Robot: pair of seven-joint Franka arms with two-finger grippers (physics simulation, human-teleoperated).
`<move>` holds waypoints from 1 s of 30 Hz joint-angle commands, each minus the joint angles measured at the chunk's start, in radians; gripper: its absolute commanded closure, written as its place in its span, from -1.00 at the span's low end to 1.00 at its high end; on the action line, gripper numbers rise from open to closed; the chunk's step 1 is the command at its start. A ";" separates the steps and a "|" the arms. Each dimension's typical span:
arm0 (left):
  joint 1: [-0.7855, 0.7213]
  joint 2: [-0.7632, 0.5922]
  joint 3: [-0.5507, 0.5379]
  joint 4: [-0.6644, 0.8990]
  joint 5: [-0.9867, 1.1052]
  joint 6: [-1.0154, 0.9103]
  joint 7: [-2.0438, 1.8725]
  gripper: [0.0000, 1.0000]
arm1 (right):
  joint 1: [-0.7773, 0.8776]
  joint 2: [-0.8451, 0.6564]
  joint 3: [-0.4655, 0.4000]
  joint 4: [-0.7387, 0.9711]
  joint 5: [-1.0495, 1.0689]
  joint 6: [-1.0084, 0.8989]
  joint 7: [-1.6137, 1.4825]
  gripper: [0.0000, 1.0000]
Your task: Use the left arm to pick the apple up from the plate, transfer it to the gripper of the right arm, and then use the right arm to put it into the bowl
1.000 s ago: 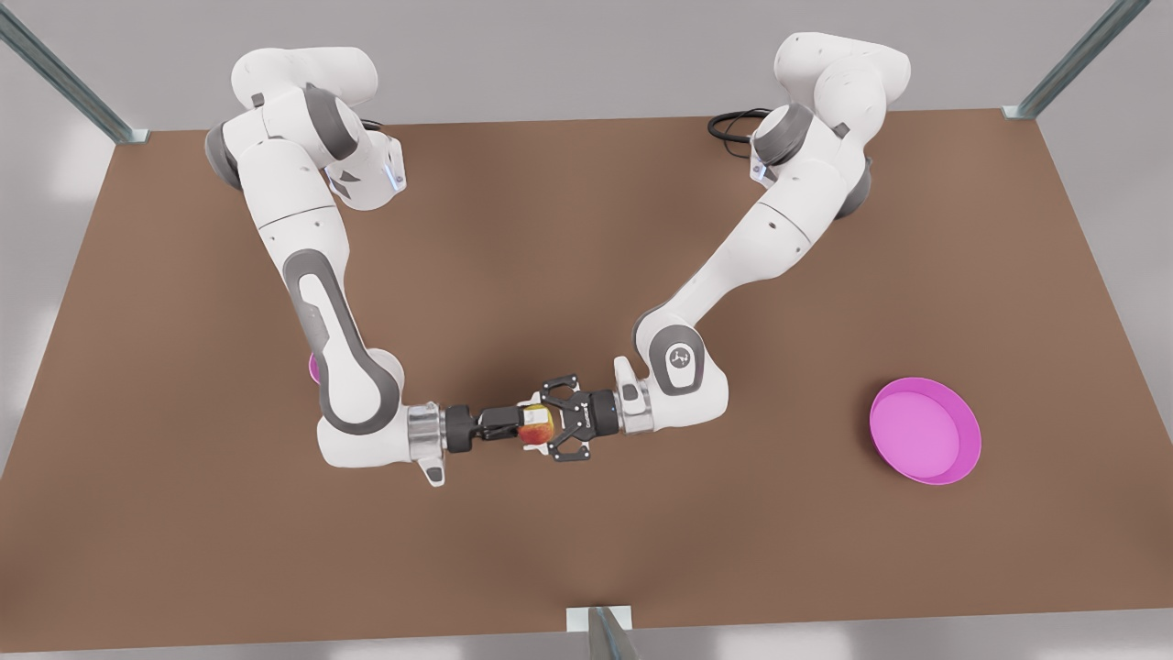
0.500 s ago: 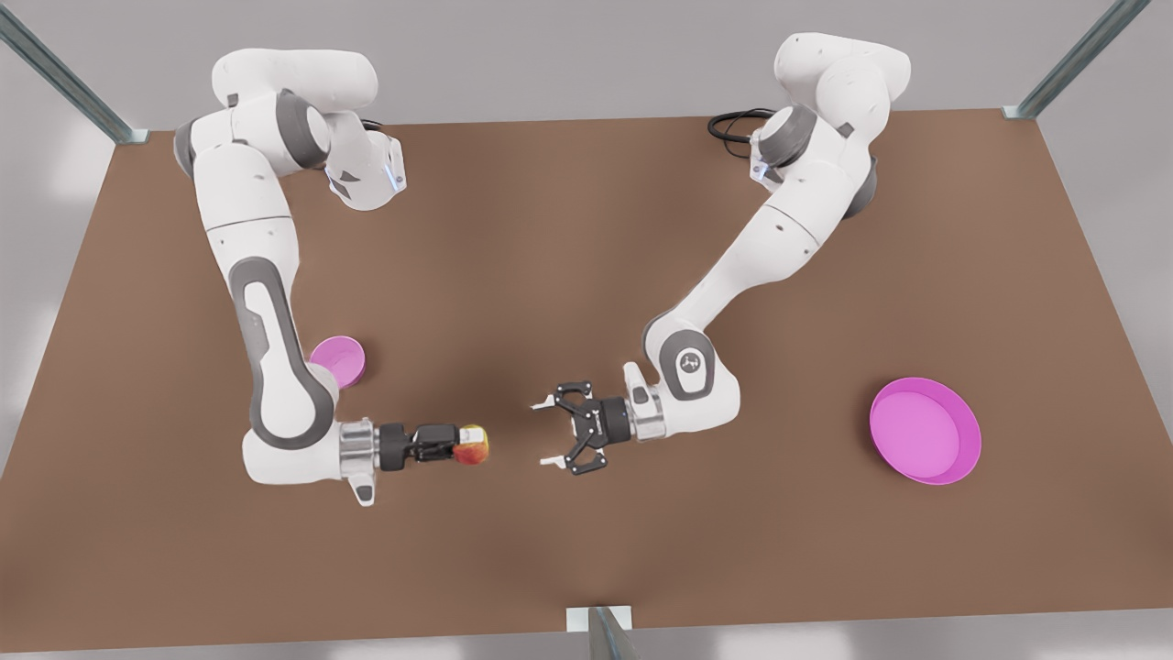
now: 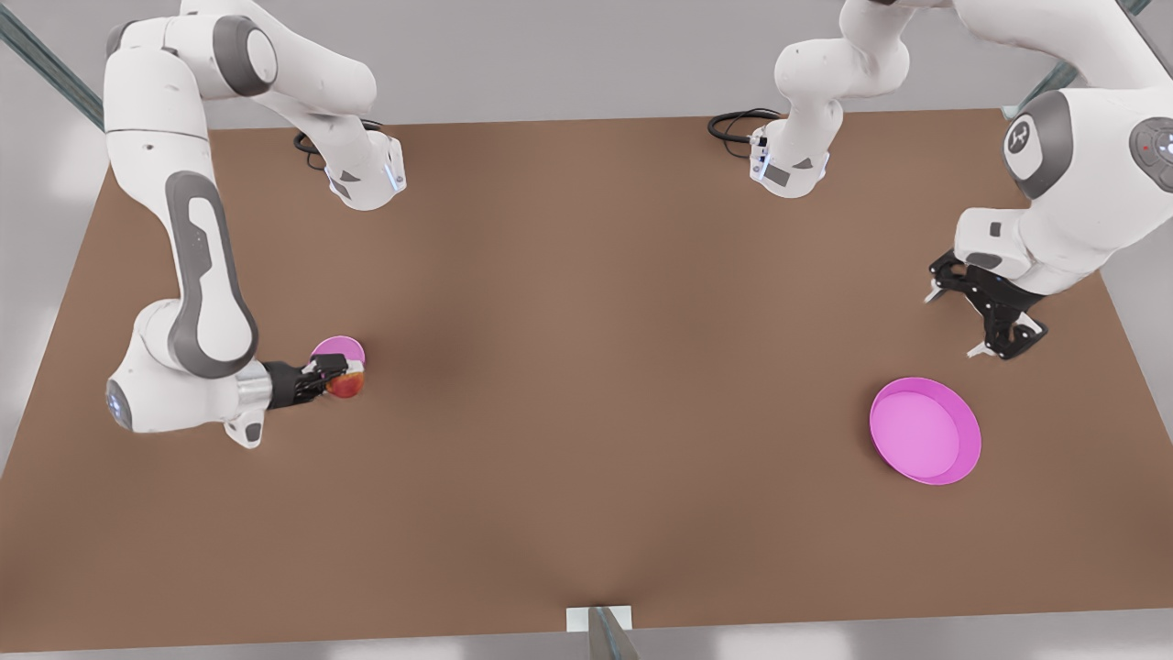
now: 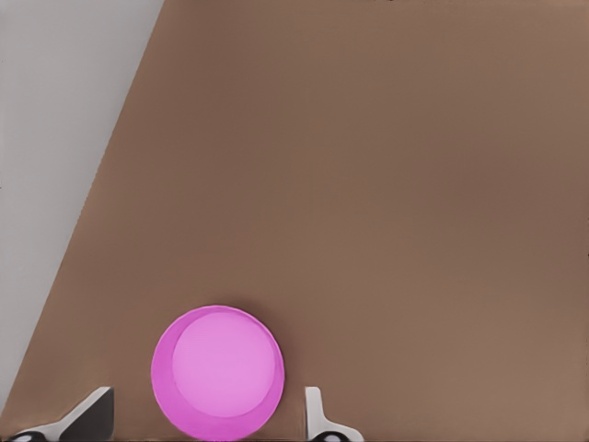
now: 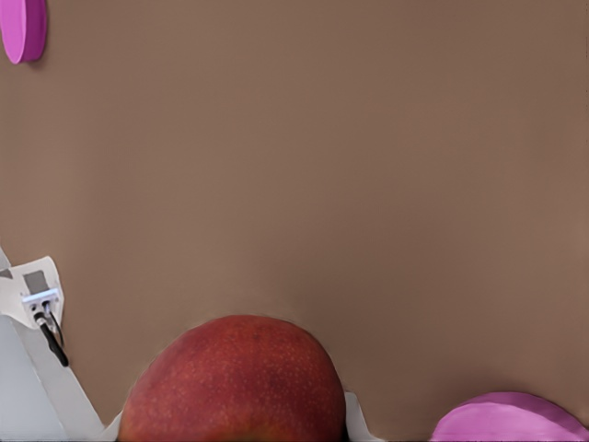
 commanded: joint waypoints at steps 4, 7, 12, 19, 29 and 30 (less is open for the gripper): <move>-0.013 0.094 0.011 0.095 0.011 -0.078 -1.053 -1.00 | -0.009 -0.056 0.001 -0.100 -0.129 -0.002 -0.103 -0.46; -0.013 0.141 0.012 0.124 0.012 -0.070 -1.132 -1.00 | -0.023 -0.058 0.001 -0.132 -0.193 0.042 -0.151 -0.46; -0.010 0.141 0.014 0.124 0.012 -0.071 -1.198 -1.00 | -0.018 -0.049 0.001 -0.181 -0.218 0.130 -0.176 -0.48; -0.010 0.147 0.015 0.124 0.012 -0.070 -1.198 -1.00 | -0.032 -0.026 0.001 -0.220 -0.218 0.196 -0.212 -0.51; -0.008 0.153 0.015 0.124 0.012 -0.068 -1.198 -1.00 | -0.055 -0.010 -0.001 -0.258 -0.218 0.237 -0.263 -1.00; -0.008 0.154 0.015 0.124 0.012 -0.068 -1.198 -1.00 | -0.059 -0.007 -0.001 -0.250 -0.218 0.236 -0.264 -1.00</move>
